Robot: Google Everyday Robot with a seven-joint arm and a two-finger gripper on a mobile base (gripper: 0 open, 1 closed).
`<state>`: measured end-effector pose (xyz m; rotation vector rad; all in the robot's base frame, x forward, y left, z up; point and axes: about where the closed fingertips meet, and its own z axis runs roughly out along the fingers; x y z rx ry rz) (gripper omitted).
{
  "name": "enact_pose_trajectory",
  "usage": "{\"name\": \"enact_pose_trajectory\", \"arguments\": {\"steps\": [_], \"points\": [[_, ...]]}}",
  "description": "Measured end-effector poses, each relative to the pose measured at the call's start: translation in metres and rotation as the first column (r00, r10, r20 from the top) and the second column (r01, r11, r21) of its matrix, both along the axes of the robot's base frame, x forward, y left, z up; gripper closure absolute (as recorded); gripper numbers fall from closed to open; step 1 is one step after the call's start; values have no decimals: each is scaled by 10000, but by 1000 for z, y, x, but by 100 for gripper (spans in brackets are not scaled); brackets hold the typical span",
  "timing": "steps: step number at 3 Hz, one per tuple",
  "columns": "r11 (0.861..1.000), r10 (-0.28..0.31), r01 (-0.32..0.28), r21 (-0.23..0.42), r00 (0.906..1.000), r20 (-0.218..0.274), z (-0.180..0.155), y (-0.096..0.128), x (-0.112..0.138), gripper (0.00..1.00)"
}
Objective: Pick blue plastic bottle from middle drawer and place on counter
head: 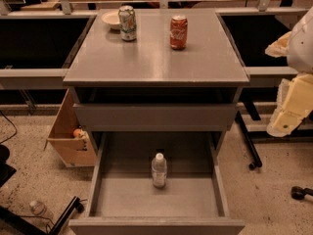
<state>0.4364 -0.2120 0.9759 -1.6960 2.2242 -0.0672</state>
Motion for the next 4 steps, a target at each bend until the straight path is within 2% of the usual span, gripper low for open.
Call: {"name": "enact_pose_trajectory", "arguments": {"steps": [1, 2, 3, 4], "points": [[9814, 130, -34, 1921, 9987, -488, -70, 20, 4, 0], [9245, 447, -236, 3805, 9979, -468, -137, 40, -5, 0], [8182, 420, -398, 5736, 9991, 94, -190, 65, -4, 0], [7372, -358, -411, 6745, 9944, 996, -206, 75, 29, 0]]}}
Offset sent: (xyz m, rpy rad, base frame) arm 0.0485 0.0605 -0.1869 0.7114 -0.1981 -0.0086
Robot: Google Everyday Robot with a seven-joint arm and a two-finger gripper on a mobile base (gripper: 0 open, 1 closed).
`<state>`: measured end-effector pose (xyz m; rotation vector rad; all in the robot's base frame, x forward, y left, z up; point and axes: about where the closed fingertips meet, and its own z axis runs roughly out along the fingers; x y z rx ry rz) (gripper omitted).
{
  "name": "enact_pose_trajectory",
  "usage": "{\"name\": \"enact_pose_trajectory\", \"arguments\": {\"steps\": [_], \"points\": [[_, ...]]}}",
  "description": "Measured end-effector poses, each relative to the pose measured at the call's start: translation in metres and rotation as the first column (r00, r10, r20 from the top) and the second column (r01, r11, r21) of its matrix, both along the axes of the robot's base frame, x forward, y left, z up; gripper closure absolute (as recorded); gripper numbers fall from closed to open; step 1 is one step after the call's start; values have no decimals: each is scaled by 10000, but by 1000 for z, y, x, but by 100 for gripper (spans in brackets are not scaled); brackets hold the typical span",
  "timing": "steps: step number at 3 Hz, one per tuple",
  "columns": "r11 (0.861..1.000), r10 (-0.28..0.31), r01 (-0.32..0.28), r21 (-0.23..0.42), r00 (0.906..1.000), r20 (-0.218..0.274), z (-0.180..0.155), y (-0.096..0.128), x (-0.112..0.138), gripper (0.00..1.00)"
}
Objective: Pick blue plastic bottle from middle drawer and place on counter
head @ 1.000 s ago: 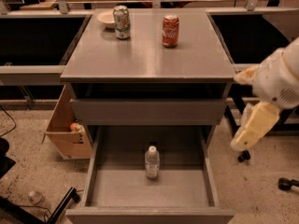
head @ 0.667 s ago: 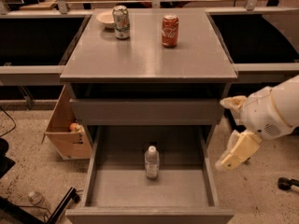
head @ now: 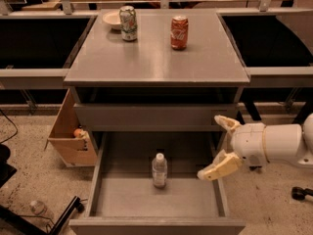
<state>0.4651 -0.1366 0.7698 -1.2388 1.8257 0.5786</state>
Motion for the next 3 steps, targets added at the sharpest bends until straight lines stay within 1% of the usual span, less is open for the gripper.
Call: {"name": "enact_pose_trajectory", "arguments": {"steps": [1, 2, 3], "points": [[9996, -269, 266, 134, 9993, 250, -2, 1, 12, 0], [9986, 215, -199, 494, 9993, -308, -33, 32, 13, 0], [9881, 389, -269, 1514, 9963, -767, -95, 65, 23, 0]]}}
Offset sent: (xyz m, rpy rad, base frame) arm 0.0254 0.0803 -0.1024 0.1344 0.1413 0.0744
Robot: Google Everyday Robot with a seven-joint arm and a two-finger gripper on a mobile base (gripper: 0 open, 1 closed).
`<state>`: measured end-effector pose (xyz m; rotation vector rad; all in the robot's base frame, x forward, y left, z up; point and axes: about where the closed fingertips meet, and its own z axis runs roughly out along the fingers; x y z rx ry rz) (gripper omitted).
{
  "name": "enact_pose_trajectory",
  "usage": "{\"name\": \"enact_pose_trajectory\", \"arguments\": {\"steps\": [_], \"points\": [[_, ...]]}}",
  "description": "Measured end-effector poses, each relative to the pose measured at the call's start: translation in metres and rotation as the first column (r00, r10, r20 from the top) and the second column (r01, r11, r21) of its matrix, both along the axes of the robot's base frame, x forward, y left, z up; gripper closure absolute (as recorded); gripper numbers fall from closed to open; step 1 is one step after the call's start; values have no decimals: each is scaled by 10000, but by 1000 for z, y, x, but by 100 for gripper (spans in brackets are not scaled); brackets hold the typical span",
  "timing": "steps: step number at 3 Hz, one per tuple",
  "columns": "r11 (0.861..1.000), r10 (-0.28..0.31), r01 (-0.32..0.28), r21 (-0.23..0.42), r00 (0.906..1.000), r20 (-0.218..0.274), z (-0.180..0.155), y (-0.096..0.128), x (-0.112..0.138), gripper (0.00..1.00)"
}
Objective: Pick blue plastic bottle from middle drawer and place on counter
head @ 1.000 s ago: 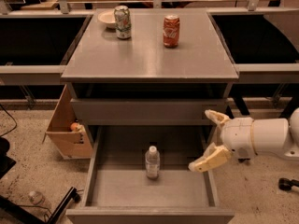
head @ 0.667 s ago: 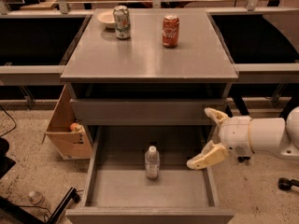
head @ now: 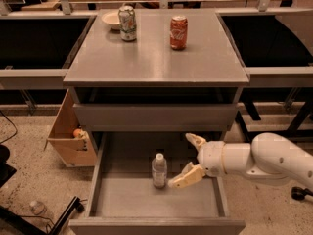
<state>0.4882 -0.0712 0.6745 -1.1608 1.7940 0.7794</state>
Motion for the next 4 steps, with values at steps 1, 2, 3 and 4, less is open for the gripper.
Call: {"name": "enact_pose_trajectory", "arguments": {"steps": [1, 2, 3, 4], "points": [[9969, -7, 8, 789, 10000, -19, -59, 26, 23, 0], [9939, 13, -30, 1105, 9999, 149, -107, 35, 50, 0], [9925, -5, -59, 1222, 9986, 526, -137, 34, 79, 0], [9911, 88, -215, 1317, 9953, 962, -155, 33, 98, 0]]}}
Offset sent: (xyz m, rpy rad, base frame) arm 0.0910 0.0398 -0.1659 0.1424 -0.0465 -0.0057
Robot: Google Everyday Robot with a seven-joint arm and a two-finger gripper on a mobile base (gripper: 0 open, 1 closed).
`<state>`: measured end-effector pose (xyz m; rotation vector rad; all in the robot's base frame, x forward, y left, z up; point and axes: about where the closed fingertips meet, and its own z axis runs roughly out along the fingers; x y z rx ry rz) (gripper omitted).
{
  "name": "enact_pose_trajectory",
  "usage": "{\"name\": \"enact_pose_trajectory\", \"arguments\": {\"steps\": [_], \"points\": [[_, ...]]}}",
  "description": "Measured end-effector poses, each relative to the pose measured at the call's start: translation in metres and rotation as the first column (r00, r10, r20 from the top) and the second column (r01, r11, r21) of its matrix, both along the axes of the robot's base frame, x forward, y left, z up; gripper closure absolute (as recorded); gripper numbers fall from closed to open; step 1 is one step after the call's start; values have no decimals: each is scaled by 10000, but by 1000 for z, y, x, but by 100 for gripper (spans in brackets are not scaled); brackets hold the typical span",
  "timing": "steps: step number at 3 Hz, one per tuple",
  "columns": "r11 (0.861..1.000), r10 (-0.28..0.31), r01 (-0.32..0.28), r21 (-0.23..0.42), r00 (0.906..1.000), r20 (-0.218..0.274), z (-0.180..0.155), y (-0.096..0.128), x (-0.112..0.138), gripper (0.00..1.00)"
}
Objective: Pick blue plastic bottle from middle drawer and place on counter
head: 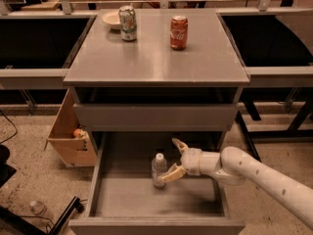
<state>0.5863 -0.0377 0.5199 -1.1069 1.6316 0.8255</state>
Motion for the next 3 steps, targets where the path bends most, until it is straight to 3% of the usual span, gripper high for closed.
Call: {"name": "enact_pose_trajectory", "arguments": {"steps": [1, 2, 3], "points": [[9993, 309, -319, 200, 9984, 464, -16, 8, 8, 0], [9972, 646, -666, 343, 9963, 562, -34, 22, 6, 0], [9936, 952, -979, 565, 9943, 485, -48, 37, -6, 19]]}}
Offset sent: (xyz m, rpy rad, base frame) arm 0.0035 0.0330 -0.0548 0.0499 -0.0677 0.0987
